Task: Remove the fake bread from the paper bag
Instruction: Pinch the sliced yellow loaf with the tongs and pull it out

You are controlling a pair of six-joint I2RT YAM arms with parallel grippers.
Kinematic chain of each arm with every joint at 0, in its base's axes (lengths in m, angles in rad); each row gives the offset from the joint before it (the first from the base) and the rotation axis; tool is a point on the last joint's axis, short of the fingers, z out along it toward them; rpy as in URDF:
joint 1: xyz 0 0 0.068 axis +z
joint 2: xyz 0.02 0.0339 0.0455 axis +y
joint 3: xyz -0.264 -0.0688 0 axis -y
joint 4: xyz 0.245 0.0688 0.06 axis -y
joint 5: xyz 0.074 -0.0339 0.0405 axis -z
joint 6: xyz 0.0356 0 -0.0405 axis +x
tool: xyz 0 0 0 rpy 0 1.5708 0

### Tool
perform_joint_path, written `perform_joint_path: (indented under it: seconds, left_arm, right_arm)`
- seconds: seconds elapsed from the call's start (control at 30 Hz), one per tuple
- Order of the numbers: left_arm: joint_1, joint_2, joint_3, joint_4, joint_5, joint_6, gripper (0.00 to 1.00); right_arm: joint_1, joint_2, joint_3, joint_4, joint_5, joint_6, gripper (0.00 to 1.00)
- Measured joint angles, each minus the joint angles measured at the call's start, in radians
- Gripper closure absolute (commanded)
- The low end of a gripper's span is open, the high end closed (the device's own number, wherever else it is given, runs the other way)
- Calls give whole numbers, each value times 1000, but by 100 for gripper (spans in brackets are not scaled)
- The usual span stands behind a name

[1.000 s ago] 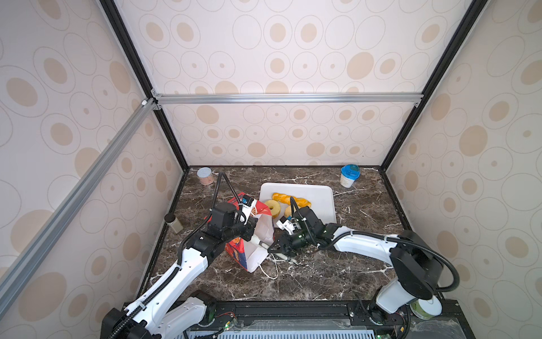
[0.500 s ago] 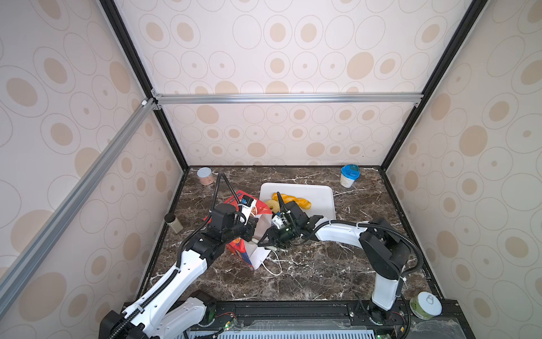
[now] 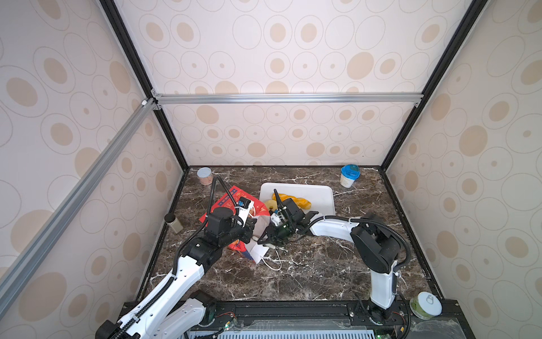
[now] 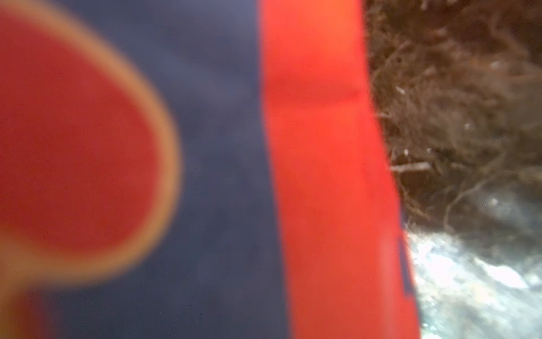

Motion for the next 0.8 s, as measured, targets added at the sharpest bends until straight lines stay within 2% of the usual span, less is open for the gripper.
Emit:
perform_joint_path:
  seconds: [0.13, 0.2, 0.63, 0.8]
  left_arm:
    - [0, -29, -22, 2, -15, -3, 100]
    - [0, -38, -27, 4, -21, -4, 100]
    - [-8, -40, -30, 26, -133, -34, 100]
    - [-7, 5, -30, 49, -169, -58, 100]
  right_arm:
    - [0, -1, -2, -14, 2, -23, 95]
    - [0, -12, -11, -21, 5, -31, 100]
    - [0, -304, -159, -195, 42, -87, 100]
    - [3, -351, -167, -241, 38, -110, 100]
